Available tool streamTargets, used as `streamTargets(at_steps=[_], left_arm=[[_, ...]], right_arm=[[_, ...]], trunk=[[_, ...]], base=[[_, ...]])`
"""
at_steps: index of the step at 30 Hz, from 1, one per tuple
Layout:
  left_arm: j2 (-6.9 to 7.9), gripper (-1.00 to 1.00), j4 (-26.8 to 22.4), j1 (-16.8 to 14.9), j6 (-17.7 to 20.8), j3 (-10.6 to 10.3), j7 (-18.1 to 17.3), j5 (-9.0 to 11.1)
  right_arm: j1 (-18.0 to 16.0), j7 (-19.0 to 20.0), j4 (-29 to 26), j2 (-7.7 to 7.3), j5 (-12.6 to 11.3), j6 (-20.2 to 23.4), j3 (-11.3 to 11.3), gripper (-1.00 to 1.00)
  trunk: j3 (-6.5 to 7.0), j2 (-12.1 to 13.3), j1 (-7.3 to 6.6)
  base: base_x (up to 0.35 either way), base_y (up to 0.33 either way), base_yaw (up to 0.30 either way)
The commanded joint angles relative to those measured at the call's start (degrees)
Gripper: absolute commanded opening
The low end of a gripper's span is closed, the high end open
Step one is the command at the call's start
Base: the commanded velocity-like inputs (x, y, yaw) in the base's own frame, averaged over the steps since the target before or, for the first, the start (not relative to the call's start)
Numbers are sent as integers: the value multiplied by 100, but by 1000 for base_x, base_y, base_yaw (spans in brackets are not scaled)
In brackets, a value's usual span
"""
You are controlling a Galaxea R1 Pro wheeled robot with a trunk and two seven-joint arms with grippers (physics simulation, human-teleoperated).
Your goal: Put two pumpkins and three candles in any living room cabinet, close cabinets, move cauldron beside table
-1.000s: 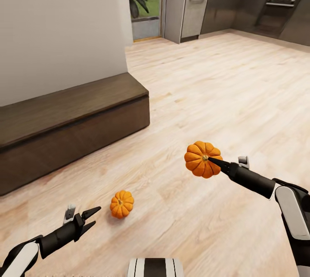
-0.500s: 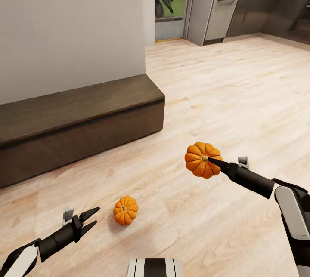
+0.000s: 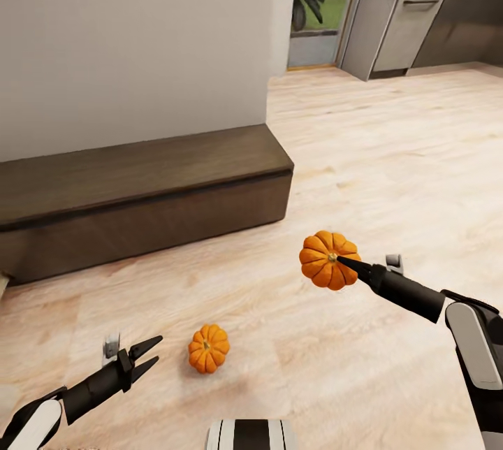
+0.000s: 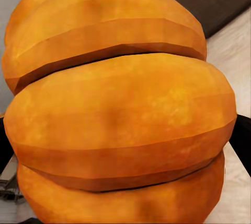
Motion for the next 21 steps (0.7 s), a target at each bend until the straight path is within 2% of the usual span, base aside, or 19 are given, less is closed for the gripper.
streamTargets(at_steps=[1,10,21], left_arm=[[-1,100,0,-4,35,3,-4,19],[-2,100,0,-4,36,3,-9,27],[-3,100,3,-4,36,3,-10,36]], right_arm=[[-2,34,4,0,-13,36,-9,-100],[-2,18,51,9,35,-75,-1,-100],[-2,16,2,0,28,-93,-23,-100]], trunk=[[-4,-1,0],[-4,-1,0],[-4,-1,0]], base=[[110,-107,292],[47,-70,265],[1,-2,20]])
